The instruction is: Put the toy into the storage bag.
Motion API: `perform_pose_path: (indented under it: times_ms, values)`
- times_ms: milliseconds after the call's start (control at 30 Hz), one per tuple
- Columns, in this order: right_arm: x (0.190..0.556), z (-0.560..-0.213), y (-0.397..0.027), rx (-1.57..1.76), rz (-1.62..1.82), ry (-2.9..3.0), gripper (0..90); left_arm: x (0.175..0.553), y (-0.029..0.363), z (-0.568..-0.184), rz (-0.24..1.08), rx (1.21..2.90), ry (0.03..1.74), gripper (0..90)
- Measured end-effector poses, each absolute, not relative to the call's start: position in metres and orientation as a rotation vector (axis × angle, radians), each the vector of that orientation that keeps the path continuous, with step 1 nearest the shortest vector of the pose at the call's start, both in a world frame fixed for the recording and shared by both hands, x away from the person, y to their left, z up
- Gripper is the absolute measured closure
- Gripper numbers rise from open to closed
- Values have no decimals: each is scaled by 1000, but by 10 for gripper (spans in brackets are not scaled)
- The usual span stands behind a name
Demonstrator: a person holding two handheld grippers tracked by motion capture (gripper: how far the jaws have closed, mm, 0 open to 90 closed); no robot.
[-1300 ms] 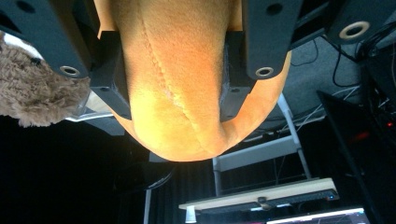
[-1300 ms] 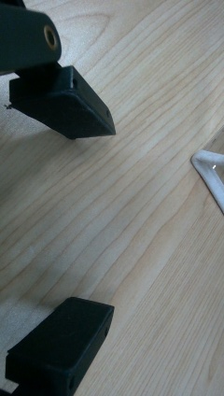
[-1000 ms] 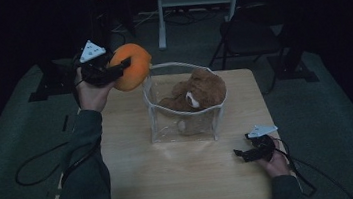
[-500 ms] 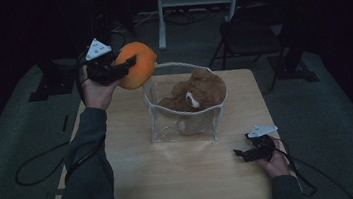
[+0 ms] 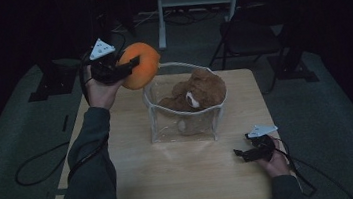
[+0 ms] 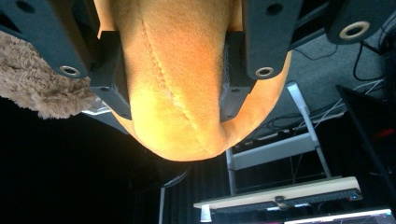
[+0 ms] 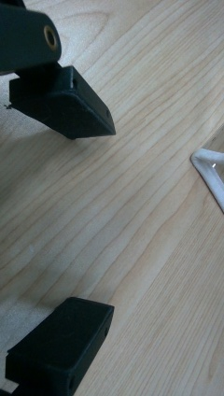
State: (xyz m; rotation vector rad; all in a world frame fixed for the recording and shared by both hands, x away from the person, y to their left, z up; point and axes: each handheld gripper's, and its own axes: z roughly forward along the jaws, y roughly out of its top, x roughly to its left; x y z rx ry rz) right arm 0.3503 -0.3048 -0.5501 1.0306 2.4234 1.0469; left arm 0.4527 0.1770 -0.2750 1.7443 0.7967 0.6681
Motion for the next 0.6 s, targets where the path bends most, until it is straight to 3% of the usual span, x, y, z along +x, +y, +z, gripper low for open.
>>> perform_pose_path:
  times_ms: [600]
  values:
    - [350, -550, -305, 1032, 1047, 2423, 118, 456, 167, -276, 645, 1736, 781, 545]
